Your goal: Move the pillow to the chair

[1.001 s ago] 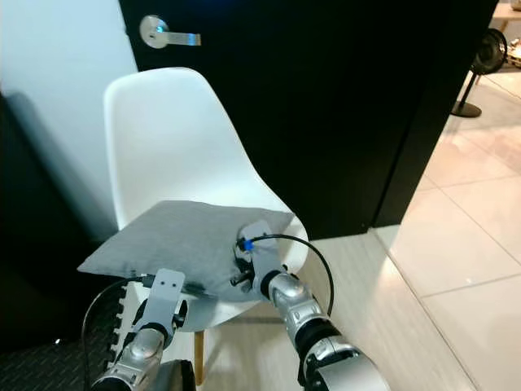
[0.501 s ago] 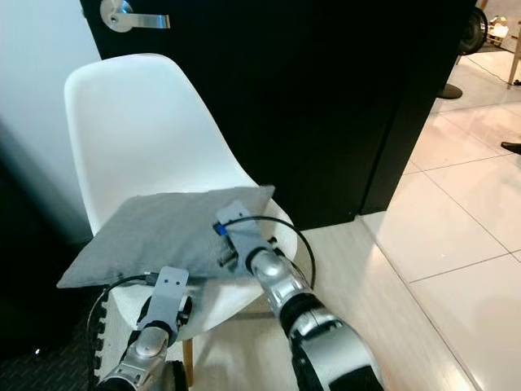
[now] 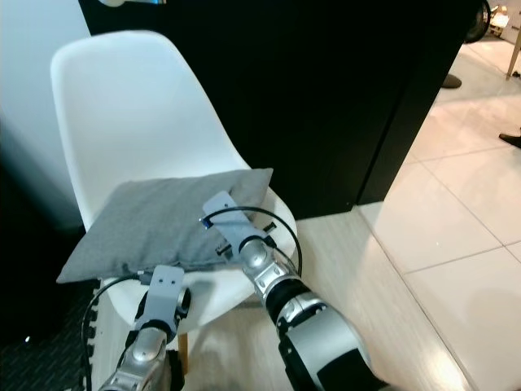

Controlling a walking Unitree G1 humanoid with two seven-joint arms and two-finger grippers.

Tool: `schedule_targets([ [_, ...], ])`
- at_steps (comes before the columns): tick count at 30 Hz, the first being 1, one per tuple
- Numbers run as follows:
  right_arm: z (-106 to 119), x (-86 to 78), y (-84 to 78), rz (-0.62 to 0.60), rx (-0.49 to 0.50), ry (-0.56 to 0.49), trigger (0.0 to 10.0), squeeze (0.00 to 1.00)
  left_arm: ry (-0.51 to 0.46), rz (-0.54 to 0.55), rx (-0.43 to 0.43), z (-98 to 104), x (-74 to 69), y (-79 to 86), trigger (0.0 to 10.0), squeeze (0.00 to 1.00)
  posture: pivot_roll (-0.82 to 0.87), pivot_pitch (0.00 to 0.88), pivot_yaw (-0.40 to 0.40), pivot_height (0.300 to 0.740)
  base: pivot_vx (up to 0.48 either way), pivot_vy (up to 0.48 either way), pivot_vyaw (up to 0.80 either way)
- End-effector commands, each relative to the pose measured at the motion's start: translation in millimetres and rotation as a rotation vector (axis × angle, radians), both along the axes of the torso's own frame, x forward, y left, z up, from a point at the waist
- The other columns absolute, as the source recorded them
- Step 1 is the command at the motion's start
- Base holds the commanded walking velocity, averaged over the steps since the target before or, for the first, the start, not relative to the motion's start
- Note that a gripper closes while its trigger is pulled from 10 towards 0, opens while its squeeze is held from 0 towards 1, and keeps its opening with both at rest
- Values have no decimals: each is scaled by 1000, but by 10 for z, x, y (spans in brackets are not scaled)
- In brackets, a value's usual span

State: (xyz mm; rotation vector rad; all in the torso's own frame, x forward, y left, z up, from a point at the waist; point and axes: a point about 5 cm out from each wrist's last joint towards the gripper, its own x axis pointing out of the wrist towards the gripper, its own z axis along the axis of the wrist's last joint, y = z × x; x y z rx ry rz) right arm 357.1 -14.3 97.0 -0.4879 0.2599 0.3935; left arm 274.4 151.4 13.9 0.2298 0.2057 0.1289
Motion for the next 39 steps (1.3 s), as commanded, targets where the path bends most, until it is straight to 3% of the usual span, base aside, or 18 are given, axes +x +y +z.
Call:
schedule_targets([
  [1, 76, -101, 353, 61, 77, 22, 10000, 0, 1, 9, 17, 6, -49, 34, 10000, 0, 223, 214, -105, 565, 0, 0, 0],
  [2, 92, -75, 320, 17, 140, 48, 10000, 0, -40, 20, 35, 104, -80, 96, 10000, 0, 239, 235, -103, 565, 0, 0, 0],
  [8, 103, -48, 273, -40, 253, 84, 10000, 0, -95, 17, 74, 301, -202, 176, 10000, 0, 260, 296, -91, 565, 0, 0, 0],
  [18, 138, -59, 307, -40, 351, 57, 10000, 0, -137, 23, 98, 592, -346, 228, 10000, 0, 290, 383, -80, 565, 0, 0, 0],
  [19, 155, -58, 327, -61, 435, 89, 10000, 0, -136, 31, 101, 673, -391, 244, 10000, 0, 295, 392, -78, 565, 0, 0, 0],
  [21, 178, -51, 337, -67, 466, 93, 10000, 27, -135, 34, 102, 702, -403, 248, 10000, 0, 296, 393, -77, 565, 0, 0, 0],
  [22, 229, -25, 341, -97, 533, 107, 10000, 565, -128, 35, 104, 739, -415, 248, 10000, 0, 294, 394, -76, 565, 0, 0, 0],
  [23, 239, -19, 341, -105, 549, 111, 10000, 1000, -125, 36, 104, 749, -419, 248, 10000, 0, 294, 394, -76, 565, 0, 0, 0],
  [30, 485, 113, 280, -99, 690, 62, 10000, 1000, -121, 28, 95, 807, -352, 200, 10000, 0, 262, 372, -71, 565, 0, 0, 0],
  [34, 633, 241, 61, -121, 806, 9, 10000, 1000, -115, 20, 82, 816, -301, 150, 10000, 0, 240, 352, -75, 565, 0, 0, 0],
  [39, 739, 343, -201, -146, 857, -62, 10000, 1000, -118, 6, 67, 810, -205, 90, 10000, 0, 204, 309, -71, 565, 0, 0, 0],
])
